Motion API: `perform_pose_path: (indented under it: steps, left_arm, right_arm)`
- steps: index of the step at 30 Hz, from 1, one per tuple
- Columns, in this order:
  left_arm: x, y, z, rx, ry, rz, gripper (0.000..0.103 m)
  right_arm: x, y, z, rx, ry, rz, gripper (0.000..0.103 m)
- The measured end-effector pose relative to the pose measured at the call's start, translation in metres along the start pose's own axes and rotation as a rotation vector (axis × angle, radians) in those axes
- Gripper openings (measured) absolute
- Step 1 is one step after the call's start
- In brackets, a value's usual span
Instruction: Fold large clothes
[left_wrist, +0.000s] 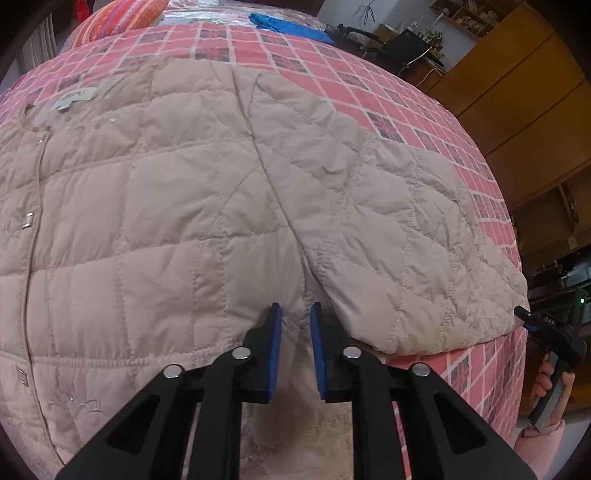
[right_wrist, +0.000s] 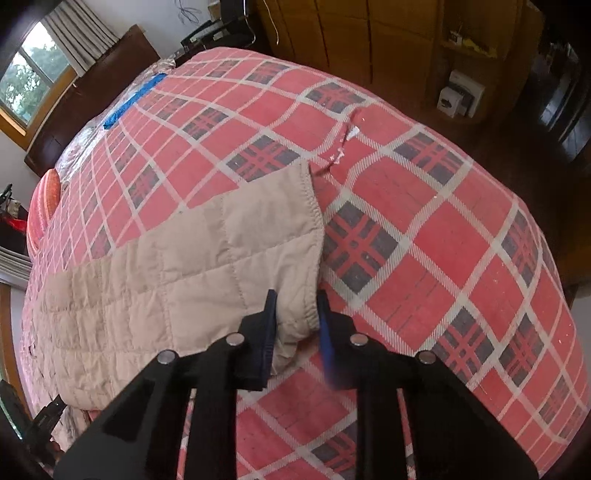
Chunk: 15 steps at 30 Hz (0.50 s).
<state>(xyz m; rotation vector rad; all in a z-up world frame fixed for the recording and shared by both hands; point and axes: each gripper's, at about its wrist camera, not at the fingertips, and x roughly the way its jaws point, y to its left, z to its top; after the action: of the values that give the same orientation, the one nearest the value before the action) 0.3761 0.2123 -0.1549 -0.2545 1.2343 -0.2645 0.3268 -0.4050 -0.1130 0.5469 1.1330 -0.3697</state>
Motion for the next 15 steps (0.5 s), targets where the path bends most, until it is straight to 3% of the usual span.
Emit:
perform_pose_path:
  steps: [4,6,8,10,15]
  left_arm:
    - [-0.003,0.008,0.000,-0.019,0.003,-0.025,0.011]
    - [-0.007,0.011,0.000,-0.031,0.006,-0.050,0.012]
    - [-0.012,0.015,0.000,-0.039,0.002,-0.081,0.020]
    - [-0.021,0.020,-0.001,-0.044,-0.019,-0.117,0.049]
    - [-0.045,0.032,-0.002,-0.054,-0.061,-0.174,0.052]
  right_arm:
    - [-0.010,0.005,-0.001,0.025,-0.027,-0.012,0.019]
    - [-0.024,0.011,-0.003,0.031,-0.061,0.034,0.019]
    - [-0.047,0.027,-0.007,-0.003,-0.109,0.114,0.018]
    - [-0.068,0.049,-0.014,-0.061,-0.146,0.179,0.018]
    - [-0.096,0.118,-0.043,-0.240,-0.163,0.276,0.018]
